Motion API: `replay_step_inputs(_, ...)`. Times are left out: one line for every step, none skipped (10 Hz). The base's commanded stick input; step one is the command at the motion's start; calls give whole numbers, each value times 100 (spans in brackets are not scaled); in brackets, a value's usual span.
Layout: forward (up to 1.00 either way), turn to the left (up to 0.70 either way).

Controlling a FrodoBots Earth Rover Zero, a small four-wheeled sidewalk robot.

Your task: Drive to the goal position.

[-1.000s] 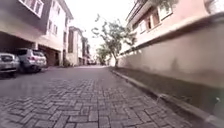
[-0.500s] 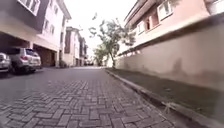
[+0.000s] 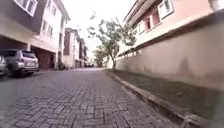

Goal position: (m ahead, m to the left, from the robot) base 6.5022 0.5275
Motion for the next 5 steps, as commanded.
replay_step_inputs(70, 0)
replay_step_inputs(70, 0)
replay_step_inputs(70, 0)
replay_step_inputs(70, 0)
replay_step_inputs(70, 0)
